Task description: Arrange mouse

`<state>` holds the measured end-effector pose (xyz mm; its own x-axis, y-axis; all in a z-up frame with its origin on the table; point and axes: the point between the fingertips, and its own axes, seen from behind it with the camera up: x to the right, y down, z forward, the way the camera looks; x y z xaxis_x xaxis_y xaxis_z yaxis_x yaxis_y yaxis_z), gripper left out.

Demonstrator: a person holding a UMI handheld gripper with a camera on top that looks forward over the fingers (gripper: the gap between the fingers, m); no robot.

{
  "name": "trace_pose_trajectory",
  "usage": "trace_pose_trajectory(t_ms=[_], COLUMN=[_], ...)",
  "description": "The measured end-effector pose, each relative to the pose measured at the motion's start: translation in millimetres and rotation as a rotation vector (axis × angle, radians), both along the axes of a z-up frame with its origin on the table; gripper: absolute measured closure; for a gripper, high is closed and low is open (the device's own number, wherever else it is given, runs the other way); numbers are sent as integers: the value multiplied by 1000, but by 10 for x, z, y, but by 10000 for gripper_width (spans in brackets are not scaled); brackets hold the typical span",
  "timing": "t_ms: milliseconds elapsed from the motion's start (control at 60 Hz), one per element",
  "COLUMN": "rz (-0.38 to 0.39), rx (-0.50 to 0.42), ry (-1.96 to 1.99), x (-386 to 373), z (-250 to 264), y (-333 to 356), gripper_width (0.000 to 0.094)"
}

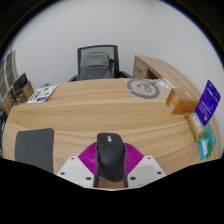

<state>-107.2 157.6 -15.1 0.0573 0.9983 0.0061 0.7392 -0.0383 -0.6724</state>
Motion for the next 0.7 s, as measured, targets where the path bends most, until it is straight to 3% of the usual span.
trace_pose_trajectory(t_ms=[267, 367, 467, 700], rz=[-68, -92, -104, -44], rx=[-7, 48, 42, -49], ry=[34, 75, 118, 187], x=[71, 107, 124, 169], z=[206, 572, 1083, 1970], y=[95, 223, 166, -778], gripper_width=[666, 665, 666, 667])
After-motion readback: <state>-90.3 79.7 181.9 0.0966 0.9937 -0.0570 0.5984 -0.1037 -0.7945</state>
